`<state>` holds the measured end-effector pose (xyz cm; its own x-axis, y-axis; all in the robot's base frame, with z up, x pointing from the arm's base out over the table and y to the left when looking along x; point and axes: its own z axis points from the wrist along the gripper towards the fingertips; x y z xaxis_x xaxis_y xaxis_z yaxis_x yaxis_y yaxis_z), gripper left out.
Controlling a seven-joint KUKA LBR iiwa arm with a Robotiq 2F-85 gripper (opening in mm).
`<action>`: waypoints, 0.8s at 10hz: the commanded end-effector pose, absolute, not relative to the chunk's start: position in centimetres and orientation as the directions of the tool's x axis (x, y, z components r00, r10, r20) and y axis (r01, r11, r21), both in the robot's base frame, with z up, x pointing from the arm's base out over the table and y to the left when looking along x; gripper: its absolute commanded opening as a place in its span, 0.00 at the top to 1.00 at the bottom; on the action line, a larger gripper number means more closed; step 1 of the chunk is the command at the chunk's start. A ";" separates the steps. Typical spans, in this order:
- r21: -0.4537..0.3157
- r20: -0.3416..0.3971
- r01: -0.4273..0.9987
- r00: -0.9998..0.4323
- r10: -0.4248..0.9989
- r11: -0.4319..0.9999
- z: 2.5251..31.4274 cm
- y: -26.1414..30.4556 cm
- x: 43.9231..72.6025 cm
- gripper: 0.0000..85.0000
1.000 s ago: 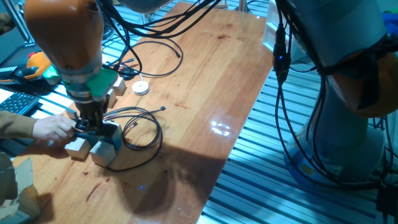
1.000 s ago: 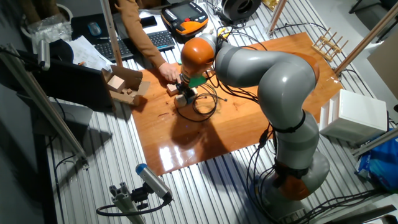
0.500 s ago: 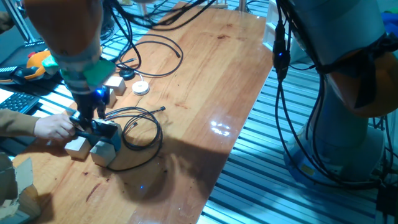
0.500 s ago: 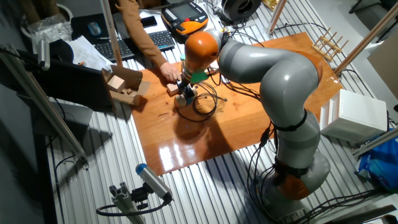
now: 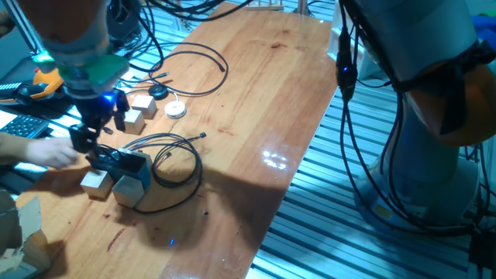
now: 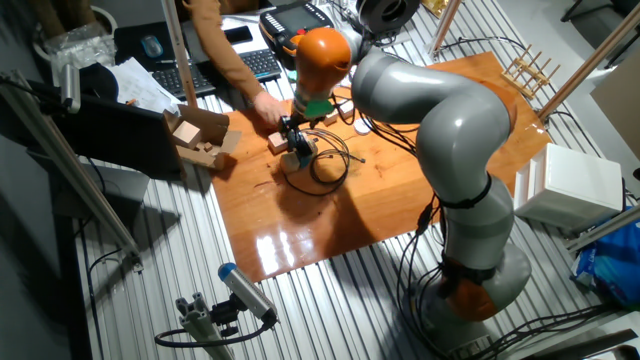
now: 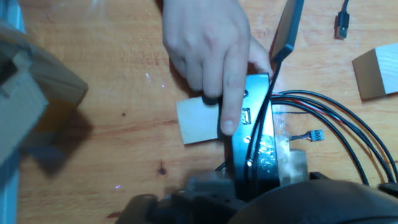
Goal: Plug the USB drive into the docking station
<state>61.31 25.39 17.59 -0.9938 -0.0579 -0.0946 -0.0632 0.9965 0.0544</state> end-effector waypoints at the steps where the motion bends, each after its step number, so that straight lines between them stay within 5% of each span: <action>1: 0.056 -0.078 -0.066 -0.995 -0.062 0.996 19.1 25.6 61.2 0.20; 3: 0.095 -0.030 -0.132 -0.991 -0.130 0.987 22.2 24.8 61.6 1.00; 6: 0.063 -0.068 -0.170 -0.984 -0.166 0.983 24.4 22.2 62.7 1.00; 8: -0.032 -0.112 -0.215 -0.970 -0.217 0.976 25.6 20.6 63.2 1.00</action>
